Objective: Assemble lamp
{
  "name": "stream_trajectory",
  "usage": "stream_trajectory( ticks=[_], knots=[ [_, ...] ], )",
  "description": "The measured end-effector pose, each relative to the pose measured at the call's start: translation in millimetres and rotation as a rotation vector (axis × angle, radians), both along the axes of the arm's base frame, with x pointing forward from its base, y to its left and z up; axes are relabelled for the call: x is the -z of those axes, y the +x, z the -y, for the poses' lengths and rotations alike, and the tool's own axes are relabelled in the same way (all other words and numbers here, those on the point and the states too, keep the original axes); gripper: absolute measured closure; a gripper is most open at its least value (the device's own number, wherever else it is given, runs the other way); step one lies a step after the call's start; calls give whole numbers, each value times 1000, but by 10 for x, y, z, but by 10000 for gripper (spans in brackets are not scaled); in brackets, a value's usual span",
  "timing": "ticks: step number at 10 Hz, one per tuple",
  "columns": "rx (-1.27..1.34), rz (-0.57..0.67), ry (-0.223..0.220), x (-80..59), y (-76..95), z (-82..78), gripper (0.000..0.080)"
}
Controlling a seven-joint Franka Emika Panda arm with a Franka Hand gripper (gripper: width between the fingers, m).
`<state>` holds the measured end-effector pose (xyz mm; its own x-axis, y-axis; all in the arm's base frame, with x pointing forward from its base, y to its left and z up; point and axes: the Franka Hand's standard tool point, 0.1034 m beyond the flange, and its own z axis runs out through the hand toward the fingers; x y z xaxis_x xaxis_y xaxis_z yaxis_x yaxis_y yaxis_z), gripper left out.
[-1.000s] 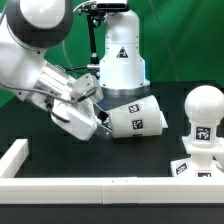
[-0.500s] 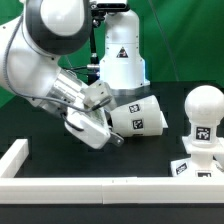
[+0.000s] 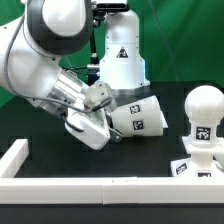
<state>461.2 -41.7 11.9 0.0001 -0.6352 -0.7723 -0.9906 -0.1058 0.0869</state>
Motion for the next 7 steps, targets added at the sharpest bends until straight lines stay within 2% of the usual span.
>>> stream_trajectory(
  ticks=[1, 2, 4, 5, 6, 7],
  knots=[
    [0, 0, 0, 0, 0, 2, 662],
    [0, 0, -1, 2, -1, 6, 753],
    [1, 1, -7, 5, 5, 11, 753],
    [-2, 14, -23, -16, 41, 15, 753],
    [-23, 31, -6, -189, 78, 44, 753],
    [-40, 62, -12, -441, 152, 122, 753]
  ],
)
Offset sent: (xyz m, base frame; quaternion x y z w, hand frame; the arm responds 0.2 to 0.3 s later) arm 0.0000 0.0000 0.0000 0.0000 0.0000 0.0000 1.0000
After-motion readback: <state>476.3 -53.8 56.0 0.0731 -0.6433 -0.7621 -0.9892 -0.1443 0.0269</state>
